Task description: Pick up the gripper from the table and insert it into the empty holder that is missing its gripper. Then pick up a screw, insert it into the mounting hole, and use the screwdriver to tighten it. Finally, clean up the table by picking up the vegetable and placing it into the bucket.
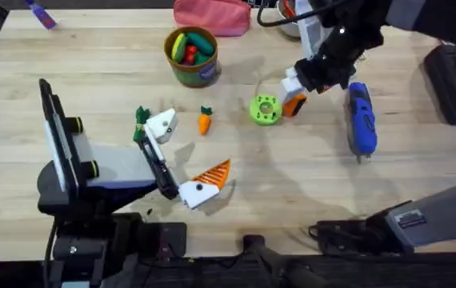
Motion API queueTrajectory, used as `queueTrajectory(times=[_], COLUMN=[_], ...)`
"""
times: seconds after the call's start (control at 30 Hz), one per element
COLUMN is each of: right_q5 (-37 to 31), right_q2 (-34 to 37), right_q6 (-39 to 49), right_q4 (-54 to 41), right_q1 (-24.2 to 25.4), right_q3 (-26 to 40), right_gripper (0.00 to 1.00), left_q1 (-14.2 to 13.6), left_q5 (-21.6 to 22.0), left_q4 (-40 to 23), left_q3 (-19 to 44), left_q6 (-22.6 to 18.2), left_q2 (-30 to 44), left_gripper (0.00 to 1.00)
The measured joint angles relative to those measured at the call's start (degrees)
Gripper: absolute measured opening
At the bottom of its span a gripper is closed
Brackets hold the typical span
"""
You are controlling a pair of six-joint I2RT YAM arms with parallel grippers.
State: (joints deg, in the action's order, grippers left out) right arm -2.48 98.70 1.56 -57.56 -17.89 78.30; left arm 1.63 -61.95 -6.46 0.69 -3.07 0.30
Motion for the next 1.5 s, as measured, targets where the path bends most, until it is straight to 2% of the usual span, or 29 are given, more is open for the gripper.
queueTrajectory(times=[0.87,1.0,1.03,1.2,1.27,1.5], right_q5=[0.5,0.8,0.9,1.7,1.7,1.8], right_q2=[0.1,0.0,0.1,0.1,0.1,0.1], right_q6=[-1.2,-1.4,-1.3,-1.8,-1.8,-1.8], right_q4=[1.8,2.3,2.4,2.5,2.5,2.6], right_q1=[-0.1,-0.3,-0.3,-0.3,-0.3,-0.3], right_q3=[-1.7,-1.7,-1.7,-1.7,-1.7,-1.7], right_gripper=[0.78,0.659,0.587,0.054,0.012,0.012], left_q1=[0.0,0.0,0.0,0.0,0.0,0.0], left_q5=[0.0,0.0,0.0,0.0,0.0,0.0], left_q4=[0.0,0.0,0.0,0.0,0.0,0.0], left_q3=[0.0,0.0,0.0,0.0,0.0,0.0], left_q6=[0.0,0.0,0.0,0.0,0.0,0.0], left_q2=[0.0,0.0,0.0,0.0,0.0,0.0], left_gripper=[0.985,0.985,0.985,0.985,0.985,0.985])
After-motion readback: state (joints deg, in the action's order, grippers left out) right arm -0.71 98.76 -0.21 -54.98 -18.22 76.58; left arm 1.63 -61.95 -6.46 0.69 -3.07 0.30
